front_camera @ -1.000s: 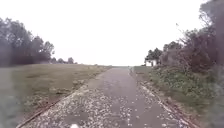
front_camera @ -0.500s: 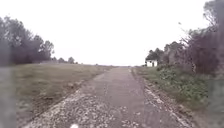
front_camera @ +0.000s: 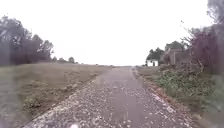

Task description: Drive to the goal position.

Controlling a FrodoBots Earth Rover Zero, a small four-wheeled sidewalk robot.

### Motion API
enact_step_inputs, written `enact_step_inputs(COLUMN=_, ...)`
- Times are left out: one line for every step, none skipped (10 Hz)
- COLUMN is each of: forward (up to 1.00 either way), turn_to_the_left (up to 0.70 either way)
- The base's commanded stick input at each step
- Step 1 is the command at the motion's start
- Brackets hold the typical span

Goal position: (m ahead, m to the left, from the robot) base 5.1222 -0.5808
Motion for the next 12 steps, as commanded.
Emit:
enact_step_inputs(forward=0.70, turn_to_the_left=-0.35)
enact_step_inputs(forward=0.70, turn_to_the_left=-0.35)
enact_step_inputs(forward=0.70, turn_to_the_left=-0.35)
enact_step_inputs(forward=0.70, turn_to_the_left=0.00)
enact_step_inputs(forward=0.70, turn_to_the_left=0.00)
enact_step_inputs(forward=0.70, turn_to_the_left=0.00)
enact_step_inputs(forward=0.70, turn_to_the_left=0.00)
enact_step_inputs(forward=0.70, turn_to_the_left=0.00)
enact_step_inputs(forward=0.70, turn_to_the_left=0.00)
enact_step_inputs(forward=0.70, turn_to_the_left=0.00)
enact_step_inputs(forward=0.70, turn_to_the_left=0.00)
enact_step_inputs(forward=0.70, turn_to_the_left=0.00)
